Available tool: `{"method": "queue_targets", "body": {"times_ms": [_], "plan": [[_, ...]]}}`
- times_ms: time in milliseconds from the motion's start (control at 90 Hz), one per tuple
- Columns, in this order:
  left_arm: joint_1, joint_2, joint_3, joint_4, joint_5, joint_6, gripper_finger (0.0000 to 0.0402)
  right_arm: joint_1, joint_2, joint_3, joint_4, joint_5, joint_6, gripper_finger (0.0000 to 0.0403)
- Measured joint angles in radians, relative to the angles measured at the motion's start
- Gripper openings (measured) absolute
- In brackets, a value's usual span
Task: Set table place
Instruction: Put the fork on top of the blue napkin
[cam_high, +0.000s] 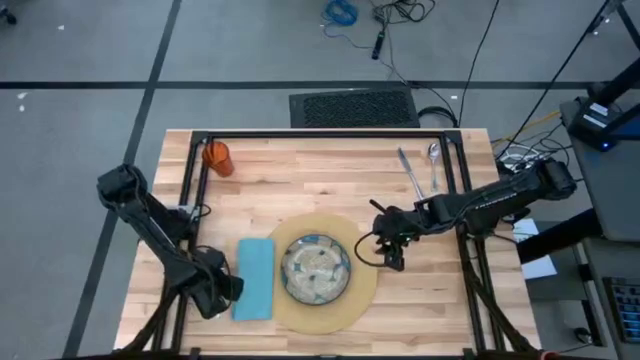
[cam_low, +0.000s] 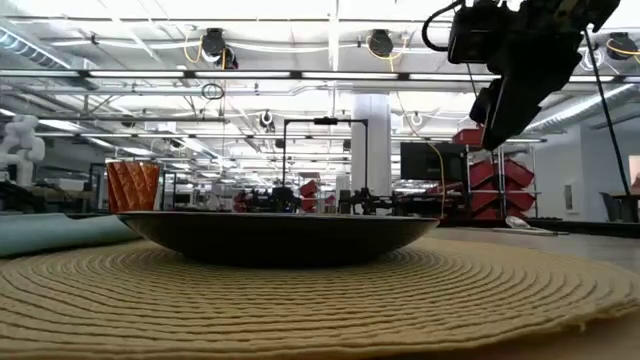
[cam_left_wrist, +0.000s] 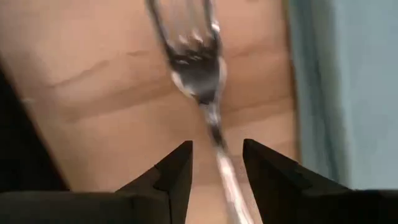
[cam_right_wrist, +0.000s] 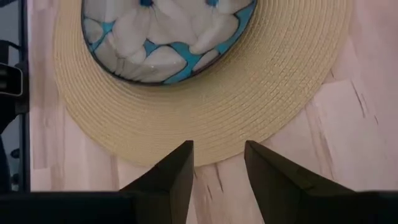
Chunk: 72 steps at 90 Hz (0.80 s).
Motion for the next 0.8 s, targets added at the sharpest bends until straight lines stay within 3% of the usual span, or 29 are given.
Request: {"method": "queue_targets", "body": {"times_ms": [322,622,800], "plan": [[0.0,0.019,0.0,0.019,0.002,0.0,0.0124,0.0,0.0,0.0,0.0,0.004,0.002,0.0134],[0.001,0.019,0.0,0.016,0.008,0.049,0.0014,0.0,0.0,0.0,0.0,0.004,0.004,0.0134],[0.001,0.017,0.002,0.013,0.01,0.05,0.0004,0.0,0.0,0.0,0.0,0.004,0.004,0.0134]]}}
